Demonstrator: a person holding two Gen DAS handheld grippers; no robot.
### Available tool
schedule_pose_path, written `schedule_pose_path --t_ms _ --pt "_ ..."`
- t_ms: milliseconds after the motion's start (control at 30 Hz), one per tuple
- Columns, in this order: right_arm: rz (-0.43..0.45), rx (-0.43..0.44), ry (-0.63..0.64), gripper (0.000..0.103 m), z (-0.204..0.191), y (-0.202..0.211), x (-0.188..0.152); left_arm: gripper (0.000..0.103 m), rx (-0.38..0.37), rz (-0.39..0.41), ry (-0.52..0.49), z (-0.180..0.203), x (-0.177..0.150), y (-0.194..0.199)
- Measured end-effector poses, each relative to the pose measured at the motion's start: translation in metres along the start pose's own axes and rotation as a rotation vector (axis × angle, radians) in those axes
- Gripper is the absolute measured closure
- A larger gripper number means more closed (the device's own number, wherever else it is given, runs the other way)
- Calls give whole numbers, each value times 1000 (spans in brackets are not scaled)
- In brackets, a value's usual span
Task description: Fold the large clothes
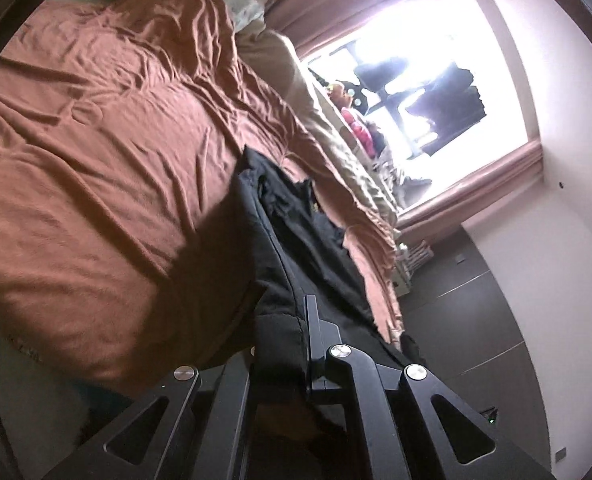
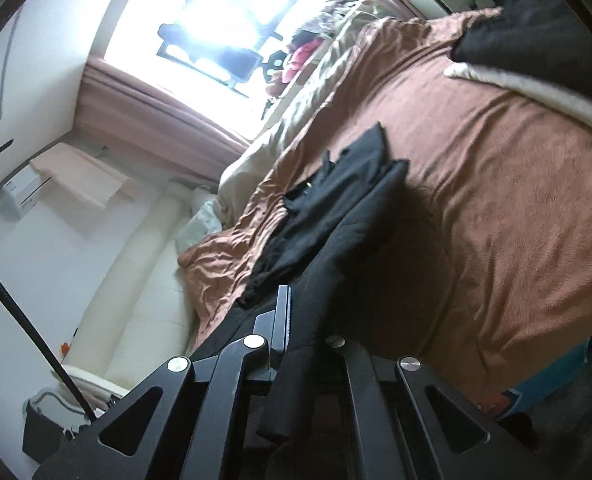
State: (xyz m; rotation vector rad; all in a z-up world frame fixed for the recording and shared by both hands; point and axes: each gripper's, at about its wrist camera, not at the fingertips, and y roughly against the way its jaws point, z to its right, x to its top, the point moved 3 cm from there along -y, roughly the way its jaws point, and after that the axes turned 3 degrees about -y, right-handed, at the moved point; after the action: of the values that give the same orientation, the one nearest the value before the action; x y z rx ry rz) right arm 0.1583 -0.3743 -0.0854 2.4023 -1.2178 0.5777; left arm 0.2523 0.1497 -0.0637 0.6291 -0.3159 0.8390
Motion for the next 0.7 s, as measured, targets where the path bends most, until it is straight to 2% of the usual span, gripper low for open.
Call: schedule_pose_path --t_ms 267,700 --pt "1 50 48 103 2 41 -22 101 -48 58 -1 6 -28 74" --pt "-24 75 92 103 6 90 -60 102 -107 109 -28 11 -82 155"
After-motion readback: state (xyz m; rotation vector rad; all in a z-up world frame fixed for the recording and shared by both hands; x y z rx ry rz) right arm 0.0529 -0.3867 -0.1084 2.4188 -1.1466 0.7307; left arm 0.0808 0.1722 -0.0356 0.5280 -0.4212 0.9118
